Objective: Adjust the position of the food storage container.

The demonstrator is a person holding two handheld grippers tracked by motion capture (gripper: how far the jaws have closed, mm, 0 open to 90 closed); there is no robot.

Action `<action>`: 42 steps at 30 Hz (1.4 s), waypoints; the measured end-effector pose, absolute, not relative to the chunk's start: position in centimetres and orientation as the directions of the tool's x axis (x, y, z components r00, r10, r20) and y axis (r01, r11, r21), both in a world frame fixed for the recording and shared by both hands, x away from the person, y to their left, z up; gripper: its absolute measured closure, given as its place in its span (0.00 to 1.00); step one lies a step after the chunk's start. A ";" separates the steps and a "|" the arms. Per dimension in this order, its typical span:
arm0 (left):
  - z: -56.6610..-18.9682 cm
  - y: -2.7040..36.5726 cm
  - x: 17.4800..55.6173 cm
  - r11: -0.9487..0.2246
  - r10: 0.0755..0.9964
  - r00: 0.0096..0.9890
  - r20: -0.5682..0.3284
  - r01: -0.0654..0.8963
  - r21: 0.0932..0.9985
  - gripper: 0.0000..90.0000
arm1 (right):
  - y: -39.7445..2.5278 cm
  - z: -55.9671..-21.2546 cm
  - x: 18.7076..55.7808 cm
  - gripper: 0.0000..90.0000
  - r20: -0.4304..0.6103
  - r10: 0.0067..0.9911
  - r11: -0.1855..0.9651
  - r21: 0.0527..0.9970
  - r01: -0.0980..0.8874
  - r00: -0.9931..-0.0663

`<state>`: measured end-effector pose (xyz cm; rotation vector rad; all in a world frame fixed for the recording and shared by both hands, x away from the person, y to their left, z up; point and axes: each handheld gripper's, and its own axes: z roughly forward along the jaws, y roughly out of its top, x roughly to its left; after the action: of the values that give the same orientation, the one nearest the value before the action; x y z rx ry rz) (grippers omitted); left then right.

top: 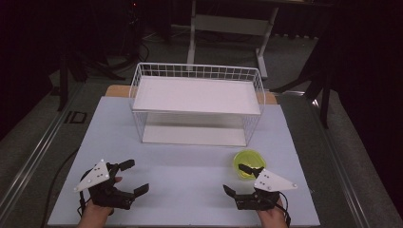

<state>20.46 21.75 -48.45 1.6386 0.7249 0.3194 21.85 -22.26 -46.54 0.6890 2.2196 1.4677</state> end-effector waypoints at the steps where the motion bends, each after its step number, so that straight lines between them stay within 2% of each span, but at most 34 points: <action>1: -48.5 21.7 20.5 -0.054 0.619 0.763 -0.186 0.277 0.959 0.02 | -22.3 -46.5 21.9 0.19 -0.052 0.594 0.331 0.925 0.185 -0.803; 4: -48.5 21.7 20.5 -0.047 0.616 0.764 -0.192 0.279 0.959 0.02 | -21.8 -45.9 21.3 0.17 -0.077 0.575 0.338 0.929 0.151 -0.815; 9: -48.4 21.5 20.5 -0.052 0.618 0.765 -0.181 0.270 0.962 0.02 | -21.5 -44.9 20.6 0.17 -0.062 0.552 0.297 0.947 0.126 -0.832; 18: -48.5 21.4 20.5 -0.056 0.616 0.766 -0.182 0.273 0.961 0.02 | -21.6 -42.4 21.2 0.13 -0.001 0.534 0.213 0.968 0.134 -0.845; 22: -48.5 21.3 20.5 -0.054 0.613 0.769 -0.184 0.272 0.961 0.02 | -21.5 -41.2 22.5 0.12 -0.046 0.606 0.216 0.970 0.109 -0.794; 26: -48.5 21.3 20.5 -0.057 0.612 0.769 -0.184 0.275 0.960 0.02 | -22.0 -40.9 24.3 0.12 -0.025 0.626 0.201 0.971 0.131 -0.780; 32: -48.5 21.3 20.5 -0.063 0.607 0.774 -0.180 0.273 0.960 0.02 | -23.1 -41.1 26.4 0.14 -0.055 0.672 0.234 0.962 0.141 -0.738; 36: -48.5 21.2 20.5 -0.061 0.606 0.774 -0.182 0.273 0.960 0.02 | -24.6 -41.7 27.9 0.15 -0.045 0.740 0.232 0.954 0.191 -0.671; 42: -48.6 21.1 20.5 -0.065 0.603 0.777 -0.183 0.276 0.959 0.02 | -26.1 -42.4 28.8 0.19 -0.061 0.776 0.255 0.940 0.225 -0.628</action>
<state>20.53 21.11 -48.62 1.6551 0.7067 0.3083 28.79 -26.06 -42.42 0.9054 2.0060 1.3719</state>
